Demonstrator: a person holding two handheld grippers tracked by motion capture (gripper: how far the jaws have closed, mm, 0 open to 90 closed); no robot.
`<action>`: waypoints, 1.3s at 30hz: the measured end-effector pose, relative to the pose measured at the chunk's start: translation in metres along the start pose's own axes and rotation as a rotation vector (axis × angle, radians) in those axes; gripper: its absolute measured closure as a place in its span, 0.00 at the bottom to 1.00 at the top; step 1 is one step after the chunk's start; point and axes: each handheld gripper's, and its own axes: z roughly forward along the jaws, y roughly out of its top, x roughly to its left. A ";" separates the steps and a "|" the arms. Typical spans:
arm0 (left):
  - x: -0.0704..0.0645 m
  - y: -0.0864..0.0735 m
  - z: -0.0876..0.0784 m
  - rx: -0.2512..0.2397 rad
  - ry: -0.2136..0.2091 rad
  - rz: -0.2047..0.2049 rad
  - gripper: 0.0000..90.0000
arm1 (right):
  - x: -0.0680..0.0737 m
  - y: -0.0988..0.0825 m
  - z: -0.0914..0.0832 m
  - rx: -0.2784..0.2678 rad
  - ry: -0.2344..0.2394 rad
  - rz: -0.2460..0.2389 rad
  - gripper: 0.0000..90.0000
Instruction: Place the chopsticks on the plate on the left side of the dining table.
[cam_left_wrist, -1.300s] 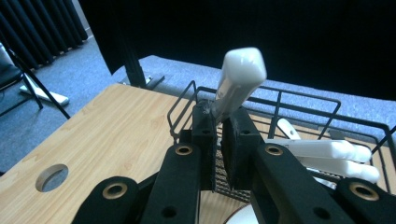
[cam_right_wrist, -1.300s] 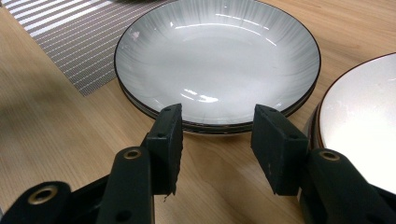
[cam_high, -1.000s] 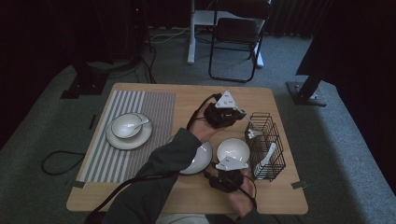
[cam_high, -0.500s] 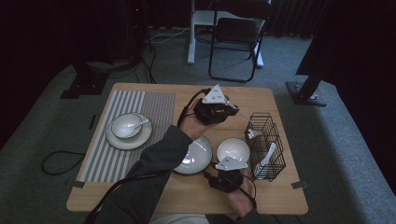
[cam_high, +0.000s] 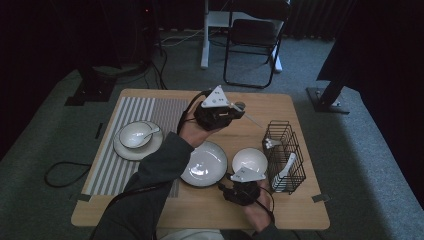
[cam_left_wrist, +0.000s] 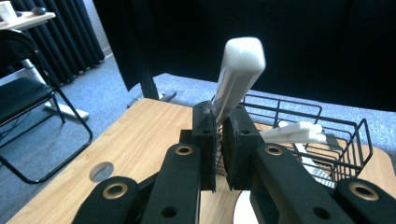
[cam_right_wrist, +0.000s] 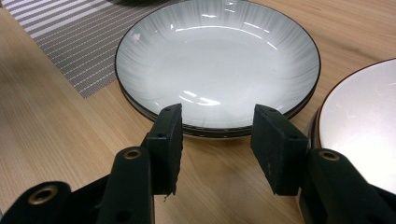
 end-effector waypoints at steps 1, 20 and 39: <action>0.001 -0.001 -0.002 -0.002 0.004 -0.006 0.94 | 0.000 0.000 0.000 0.000 -0.001 0.000 0.59; 0.019 -0.050 -0.031 0.056 0.087 -0.070 0.94 | -0.005 0.016 -0.005 -0.018 -0.021 -0.027 0.59; 0.015 -0.089 -0.064 0.071 0.121 -0.117 0.94 | -0.012 0.055 0.001 -0.077 -0.036 -0.061 0.61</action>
